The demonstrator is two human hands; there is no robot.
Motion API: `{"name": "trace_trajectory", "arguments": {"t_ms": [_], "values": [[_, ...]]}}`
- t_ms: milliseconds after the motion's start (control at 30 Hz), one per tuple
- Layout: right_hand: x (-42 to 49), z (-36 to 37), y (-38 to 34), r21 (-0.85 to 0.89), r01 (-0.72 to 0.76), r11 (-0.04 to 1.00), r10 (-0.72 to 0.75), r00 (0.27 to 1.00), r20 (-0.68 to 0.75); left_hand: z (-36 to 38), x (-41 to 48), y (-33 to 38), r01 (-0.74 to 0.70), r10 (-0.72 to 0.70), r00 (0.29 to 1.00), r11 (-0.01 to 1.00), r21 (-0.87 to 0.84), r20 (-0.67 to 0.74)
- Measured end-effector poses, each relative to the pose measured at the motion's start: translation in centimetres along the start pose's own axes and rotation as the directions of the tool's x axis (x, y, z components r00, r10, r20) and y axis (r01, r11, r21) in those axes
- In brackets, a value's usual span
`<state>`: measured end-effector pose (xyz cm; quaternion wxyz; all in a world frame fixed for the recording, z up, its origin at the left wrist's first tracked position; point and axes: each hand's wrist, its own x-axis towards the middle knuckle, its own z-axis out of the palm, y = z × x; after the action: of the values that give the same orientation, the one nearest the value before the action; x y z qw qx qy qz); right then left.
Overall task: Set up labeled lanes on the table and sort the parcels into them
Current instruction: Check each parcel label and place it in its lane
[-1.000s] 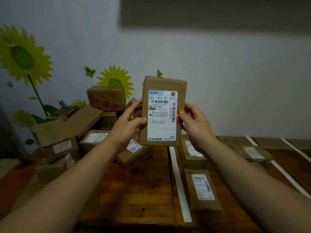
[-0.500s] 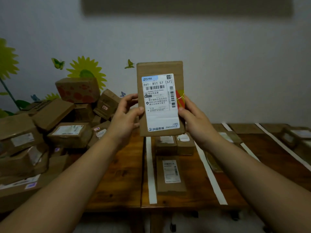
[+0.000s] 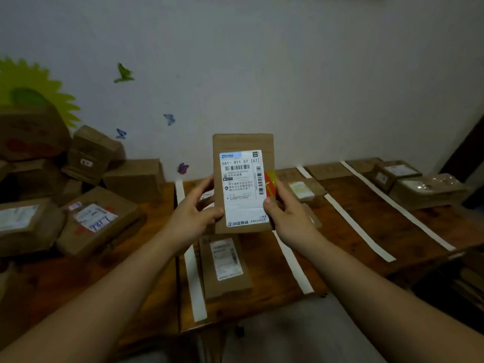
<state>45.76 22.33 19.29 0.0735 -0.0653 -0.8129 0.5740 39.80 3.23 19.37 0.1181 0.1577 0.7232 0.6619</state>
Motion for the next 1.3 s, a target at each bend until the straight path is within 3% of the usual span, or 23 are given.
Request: {"name": "trace_trajectory", "arguments": {"t_ms": [233,467,633,900,1000,1200,1300], "values": [[1.3,-0.4,8.0,-0.116,-0.260,0.959,0.275,0.952,0.138,4.8,0.8,-8.9,0.260,-0.260,0.966,0.963,0.072,-0.009],[3.9,-2.8,15.3,-0.155,-0.324,0.933,0.349,0.920,0.177,10.2,2.1,-13.9,0.391,-0.364,0.918,0.899,0.198,-0.161],[4.8,-2.9,19.6,-0.207,-0.352,0.913,0.390,0.903,0.183,12.1,2.3,-15.5,0.424,-0.424,0.903,0.861,0.280,-0.065],[6.8,-3.4,21.9,-0.231,-0.286,0.930,0.331,0.924,0.189,13.7,3.5,-16.6,0.412,-0.416,0.905,0.813,0.411,-0.084],[7.3,-3.2,22.4,-0.286,-0.262,0.922,0.327,0.921,0.212,13.6,4.0,-17.4,0.389,-0.422,0.903,0.720,0.575,-0.082],[8.5,-2.8,21.6,-0.448,-0.219,0.867,0.352,0.905,0.239,12.5,4.8,-17.2,0.330,-0.397,0.913,0.595,0.733,-0.089],[9.3,-2.3,19.2,-0.501,-0.121,0.857,0.249,0.948,0.197,8.9,4.2,-15.6,0.377,-0.376,0.908,0.546,0.748,-0.183]]}}
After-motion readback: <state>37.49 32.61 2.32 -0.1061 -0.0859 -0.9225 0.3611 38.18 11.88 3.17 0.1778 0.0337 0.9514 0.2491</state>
